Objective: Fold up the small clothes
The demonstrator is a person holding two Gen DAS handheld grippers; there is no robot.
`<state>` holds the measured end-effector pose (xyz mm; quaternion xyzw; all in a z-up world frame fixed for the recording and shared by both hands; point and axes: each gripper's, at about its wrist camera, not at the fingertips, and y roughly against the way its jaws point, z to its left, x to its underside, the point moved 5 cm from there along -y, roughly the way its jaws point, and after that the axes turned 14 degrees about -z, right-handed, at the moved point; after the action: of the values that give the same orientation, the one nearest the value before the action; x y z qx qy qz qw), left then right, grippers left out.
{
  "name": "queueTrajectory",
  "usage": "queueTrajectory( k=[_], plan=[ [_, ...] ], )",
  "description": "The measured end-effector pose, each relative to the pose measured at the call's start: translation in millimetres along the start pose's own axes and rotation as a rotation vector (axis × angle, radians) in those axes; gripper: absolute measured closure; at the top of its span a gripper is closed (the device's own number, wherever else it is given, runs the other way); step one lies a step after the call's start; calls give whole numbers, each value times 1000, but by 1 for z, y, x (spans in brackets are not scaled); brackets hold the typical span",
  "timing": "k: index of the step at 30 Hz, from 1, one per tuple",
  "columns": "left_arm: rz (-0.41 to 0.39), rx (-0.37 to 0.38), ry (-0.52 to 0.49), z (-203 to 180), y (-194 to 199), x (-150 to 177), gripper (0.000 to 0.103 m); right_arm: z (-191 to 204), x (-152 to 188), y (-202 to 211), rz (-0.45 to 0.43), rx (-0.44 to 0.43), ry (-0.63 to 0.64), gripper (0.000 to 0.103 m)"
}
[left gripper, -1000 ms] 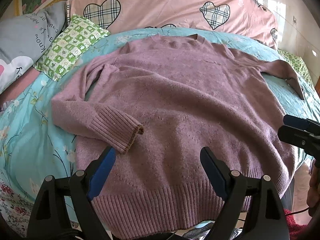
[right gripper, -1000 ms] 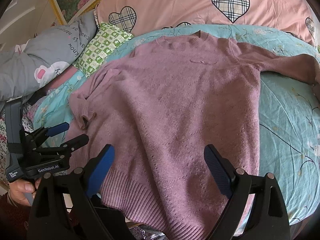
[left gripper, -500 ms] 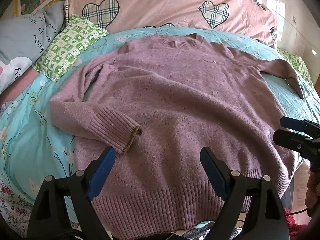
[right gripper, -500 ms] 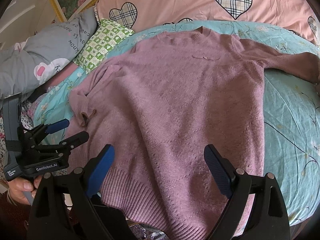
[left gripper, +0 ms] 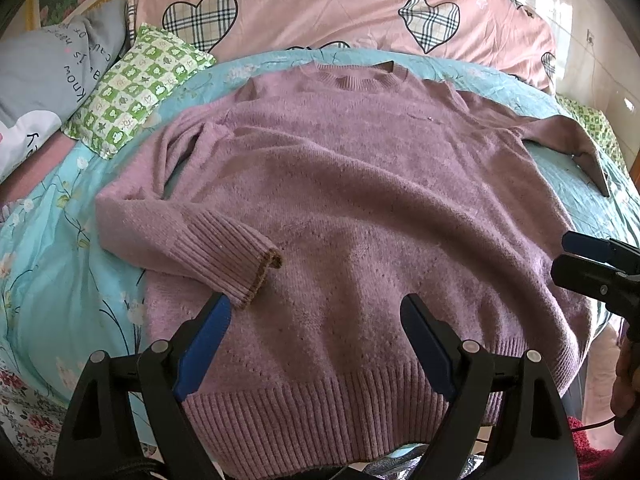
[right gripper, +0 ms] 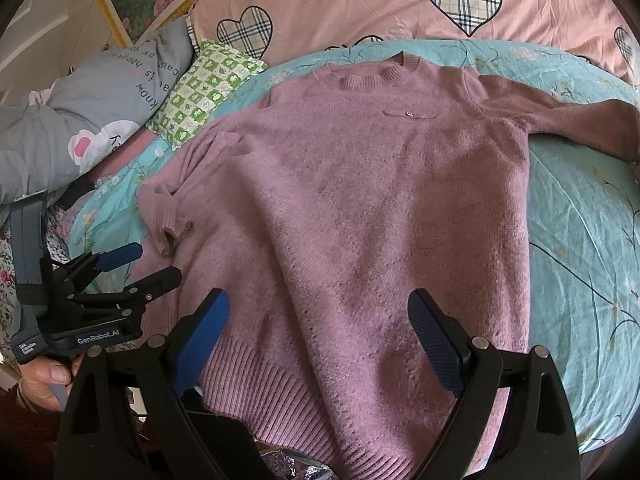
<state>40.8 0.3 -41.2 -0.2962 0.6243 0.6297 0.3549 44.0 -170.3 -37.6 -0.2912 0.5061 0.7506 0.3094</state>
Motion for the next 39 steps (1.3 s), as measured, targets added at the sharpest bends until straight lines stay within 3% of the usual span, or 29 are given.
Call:
queueTrajectory(
  k=[8, 15, 23, 27, 33, 39],
  plan=[
    [22, 18, 15, -1, -5, 2, 16, 0, 0, 0, 3, -21, -31, 12],
    [34, 21, 17, -2, -16, 3, 16, -6, -2, -2, -54, -24, -29, 12],
    [56, 27, 9, -2, -28, -6, 16, -47, -10, 6, -70, 52, -70, 14],
    [42, 37, 9, -2, -33, -16, 16, -78, -15, 16, -89, 88, -151, 15],
    [44, 49, -9, -1, -48, -42, 16, -137, -32, 46, -132, 243, -201, 16],
    [33, 54, -21, 0, -70, -77, 15, -212, -60, 81, -192, 482, -183, 16]
  ],
)
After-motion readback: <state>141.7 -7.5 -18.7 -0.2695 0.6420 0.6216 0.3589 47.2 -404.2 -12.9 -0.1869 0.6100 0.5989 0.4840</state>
